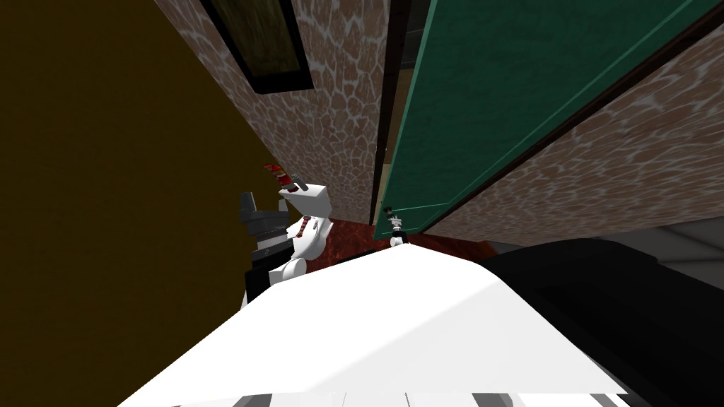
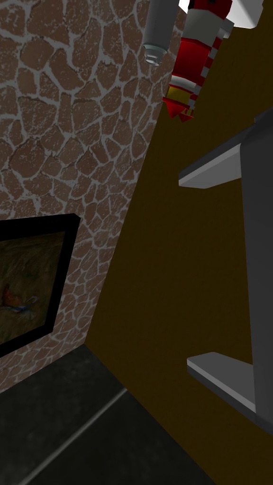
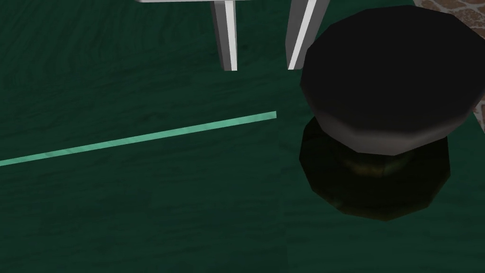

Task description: Pull the door open

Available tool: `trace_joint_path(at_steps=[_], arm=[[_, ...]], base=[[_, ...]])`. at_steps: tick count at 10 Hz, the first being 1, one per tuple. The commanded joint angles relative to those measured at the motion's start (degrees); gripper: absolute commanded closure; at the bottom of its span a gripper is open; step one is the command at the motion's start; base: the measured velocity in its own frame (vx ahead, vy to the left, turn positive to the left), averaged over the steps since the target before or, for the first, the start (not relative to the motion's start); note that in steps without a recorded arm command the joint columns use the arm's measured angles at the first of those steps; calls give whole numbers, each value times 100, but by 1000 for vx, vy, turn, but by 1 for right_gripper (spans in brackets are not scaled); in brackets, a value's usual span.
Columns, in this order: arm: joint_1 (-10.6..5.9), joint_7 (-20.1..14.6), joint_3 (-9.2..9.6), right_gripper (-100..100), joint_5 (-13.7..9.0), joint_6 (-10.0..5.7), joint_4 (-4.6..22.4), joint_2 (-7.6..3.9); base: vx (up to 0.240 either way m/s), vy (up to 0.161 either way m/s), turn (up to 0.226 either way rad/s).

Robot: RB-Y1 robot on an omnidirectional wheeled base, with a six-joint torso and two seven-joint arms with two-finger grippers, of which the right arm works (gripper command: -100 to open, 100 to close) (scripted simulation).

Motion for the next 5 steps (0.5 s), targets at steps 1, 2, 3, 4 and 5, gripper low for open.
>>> trace_joint_path(at_steps=[1,2,3,4,5], arm=[[-167,60,-2,-100,-10,150,-137,39],[-167,60,-2,-100,-10,150,-137,39],[-221,82,-34,-100,-31,257,-162,26],[-92,121,-84,-100,-51,244,-98,22],[-92,121,-84,100,-51,244,-98,22]], base=[[-7,15,-45],[-11,20,-30],[-16,22,-24],[-1,-13,-48],[9,-20,15]])
